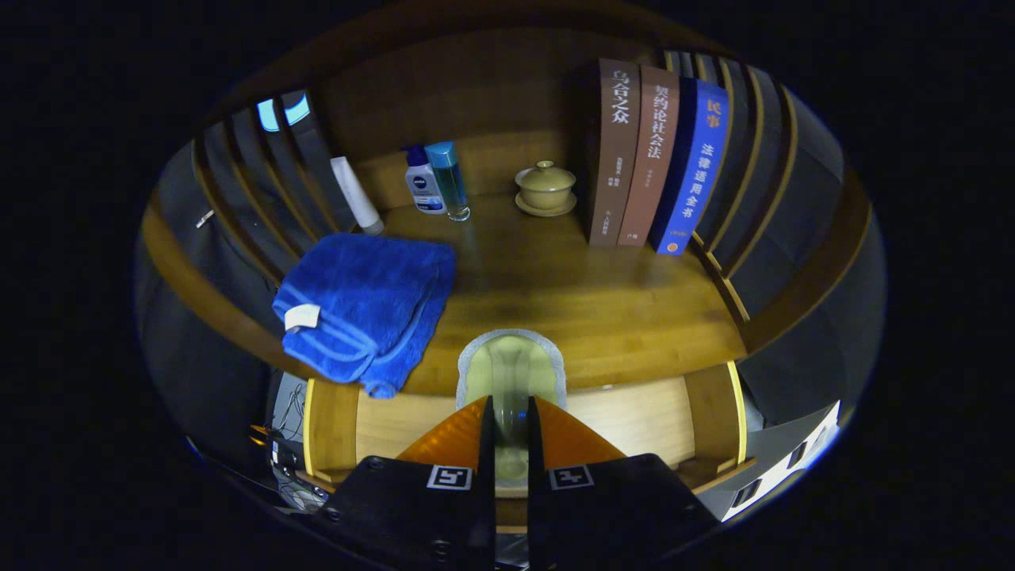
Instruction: Pull open the drawer, take out the items inside it, and place them on the countertop above the cabinet.
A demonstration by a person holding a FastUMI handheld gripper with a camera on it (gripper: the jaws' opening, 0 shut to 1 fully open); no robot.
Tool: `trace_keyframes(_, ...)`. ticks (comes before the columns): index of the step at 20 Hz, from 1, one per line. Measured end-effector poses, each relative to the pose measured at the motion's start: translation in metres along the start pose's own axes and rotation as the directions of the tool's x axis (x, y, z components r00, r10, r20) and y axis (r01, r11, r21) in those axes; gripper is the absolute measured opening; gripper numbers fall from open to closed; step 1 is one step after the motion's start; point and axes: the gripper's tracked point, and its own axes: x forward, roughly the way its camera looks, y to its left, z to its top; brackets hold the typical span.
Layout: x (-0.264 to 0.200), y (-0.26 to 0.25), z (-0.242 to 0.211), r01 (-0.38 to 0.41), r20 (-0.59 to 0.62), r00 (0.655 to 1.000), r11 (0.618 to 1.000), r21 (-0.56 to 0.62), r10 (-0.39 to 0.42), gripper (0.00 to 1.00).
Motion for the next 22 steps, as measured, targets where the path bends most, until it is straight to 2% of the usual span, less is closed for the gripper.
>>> trace_keyframes(7,0.070,0.002,0.044,0.033,-0.045,0.998,0.999,-0.017,-0.034,0.20)
trace_keyframes(13,0.082,0.006,0.058,0.040,-0.032,0.999,0.997,-0.063,-0.042,0.20)
trace_keyframes(14,0.083,0.007,0.056,0.032,-0.030,0.999,0.998,-0.054,-0.034,0.24)
trace_keyframes(15,0.081,0.012,0.058,0.015,-0.028,0.999,0.999,-0.043,-0.016,0.40)
trace_keyframes(18,0.083,0.005,0.056,0.023,0.009,1.000,0.999,-0.039,-0.023,0.85)
trace_keyframes(19,0.071,0.005,0.058,0.030,0.024,0.999,0.999,-0.042,-0.029,1.00)
trace_keyframes(22,0.062,0.006,0.058,0.026,0.061,0.998,0.999,-0.034,-0.024,0.99)
